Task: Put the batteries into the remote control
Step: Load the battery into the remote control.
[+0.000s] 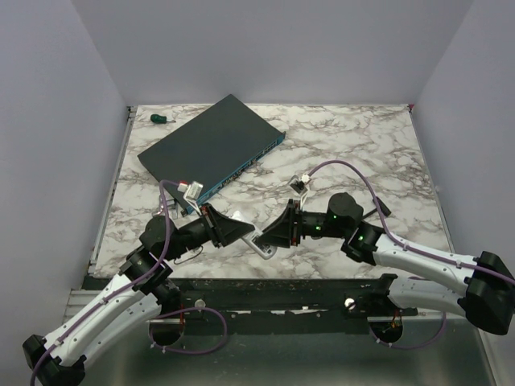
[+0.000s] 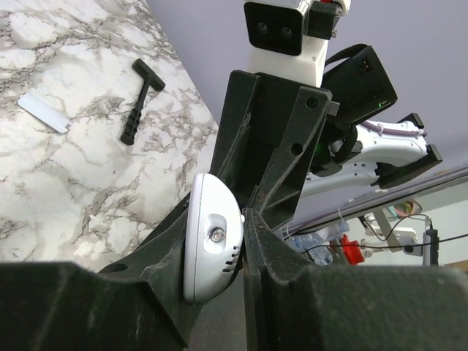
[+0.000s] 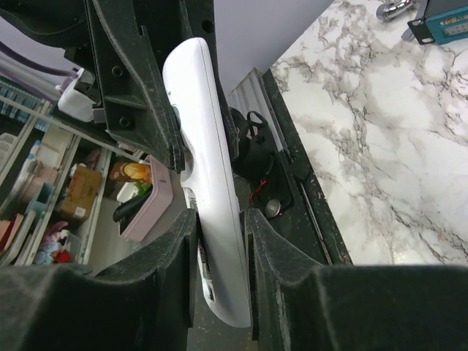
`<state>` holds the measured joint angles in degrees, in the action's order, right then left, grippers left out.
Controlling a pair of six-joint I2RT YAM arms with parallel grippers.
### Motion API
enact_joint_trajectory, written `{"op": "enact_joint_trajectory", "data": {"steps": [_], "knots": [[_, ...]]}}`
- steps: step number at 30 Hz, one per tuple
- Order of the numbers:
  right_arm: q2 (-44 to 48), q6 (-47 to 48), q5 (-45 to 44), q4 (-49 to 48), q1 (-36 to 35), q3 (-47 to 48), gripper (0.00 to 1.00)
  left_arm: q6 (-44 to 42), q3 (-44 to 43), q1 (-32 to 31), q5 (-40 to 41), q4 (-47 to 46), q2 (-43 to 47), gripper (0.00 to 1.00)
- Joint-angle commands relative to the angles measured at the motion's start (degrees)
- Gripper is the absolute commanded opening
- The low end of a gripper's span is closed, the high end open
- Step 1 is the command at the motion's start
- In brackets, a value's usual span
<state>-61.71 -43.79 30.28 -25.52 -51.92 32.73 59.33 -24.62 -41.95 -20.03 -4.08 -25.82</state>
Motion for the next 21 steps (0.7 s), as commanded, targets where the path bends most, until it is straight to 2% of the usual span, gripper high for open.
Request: {"op": "enact_joint_trajectory", "data": {"steps": [1, 2, 4, 6, 9, 15, 21], "knots": [[-1.6, 2.2, -7.4, 8.5, 0.4, 0.6, 0.01, -0.1, -0.8, -0.1, 0.1, -4.3, 1.1, 0.0], [-1.6, 2.8, -6.6, 8.0, 0.3, 0.5, 0.05, -0.1, -0.8, -0.1, 0.1, -4.3, 1.0, 0.0], [-1.7, 3.6, -5.4, 7.3, 0.3, 0.5, 0.28, -0.1, -0.8, -0.1, 0.1, -4.3, 0.7, 0.0], [-1.3, 4.0, -4.7, 6.3, 0.3, 0.5, 0.43, 0.0, -0.8, 0.0, 0.1, -4.2, 0.5, 0.0], [-0.4, 4.5, -4.0, 3.5, 0.3, 0.0, 0.57, 0.2, -0.7, -0.1, 0.0, -4.1, 0.1, 0.0], [1.2, 5.5, -3.3, -0.9, 0.3, 0.3, 0.71, 0.2, -0.6, -0.1, 0.3, -3.2, -0.6, 0.0], [3.1, 7.2, -6.7, 1.5, 0.3, 2.9, 0.75, -0.4, -0.6, -0.1, 2.3, 1.3, -0.7, 0.0]]}}
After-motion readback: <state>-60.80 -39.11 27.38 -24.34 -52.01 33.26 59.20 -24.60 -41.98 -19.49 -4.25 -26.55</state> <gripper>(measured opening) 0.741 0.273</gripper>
